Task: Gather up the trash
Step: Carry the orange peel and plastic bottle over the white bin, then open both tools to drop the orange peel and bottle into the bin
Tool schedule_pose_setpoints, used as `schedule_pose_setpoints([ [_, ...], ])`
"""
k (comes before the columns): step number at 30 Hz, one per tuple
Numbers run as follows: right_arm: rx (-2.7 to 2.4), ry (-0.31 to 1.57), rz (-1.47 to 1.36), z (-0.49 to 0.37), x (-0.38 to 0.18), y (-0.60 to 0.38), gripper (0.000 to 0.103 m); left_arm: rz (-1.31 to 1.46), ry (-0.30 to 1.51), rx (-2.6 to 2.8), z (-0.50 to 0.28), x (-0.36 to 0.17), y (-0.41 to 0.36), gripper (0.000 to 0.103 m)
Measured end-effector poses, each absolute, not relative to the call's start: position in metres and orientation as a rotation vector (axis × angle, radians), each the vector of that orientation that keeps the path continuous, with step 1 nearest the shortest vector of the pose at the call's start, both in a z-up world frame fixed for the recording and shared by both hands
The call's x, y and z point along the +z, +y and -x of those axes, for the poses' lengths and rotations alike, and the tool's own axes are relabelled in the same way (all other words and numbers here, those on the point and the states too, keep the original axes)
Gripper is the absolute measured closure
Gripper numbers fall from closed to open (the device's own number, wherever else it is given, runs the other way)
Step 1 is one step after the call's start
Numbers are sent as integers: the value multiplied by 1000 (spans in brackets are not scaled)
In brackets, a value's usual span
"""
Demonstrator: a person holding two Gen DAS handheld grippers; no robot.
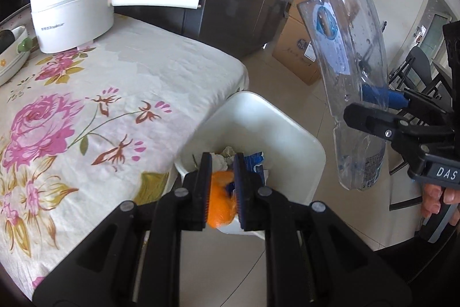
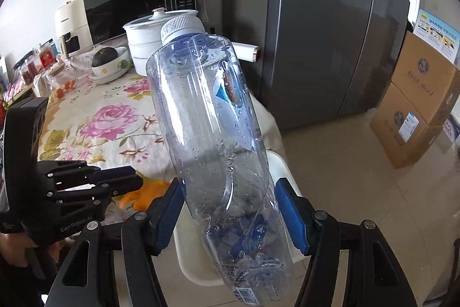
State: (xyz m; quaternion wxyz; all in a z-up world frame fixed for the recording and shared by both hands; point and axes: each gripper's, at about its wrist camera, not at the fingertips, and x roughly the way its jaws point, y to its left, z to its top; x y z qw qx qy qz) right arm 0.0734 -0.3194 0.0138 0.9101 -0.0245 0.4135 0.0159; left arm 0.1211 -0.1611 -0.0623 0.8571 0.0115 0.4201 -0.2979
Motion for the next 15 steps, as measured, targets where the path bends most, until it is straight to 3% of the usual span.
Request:
schedule_pose_setpoints([
  [15, -13, 883, -22, -78, 5, -359, 37, -31, 904, -626, -139, -82, -191, 86],
])
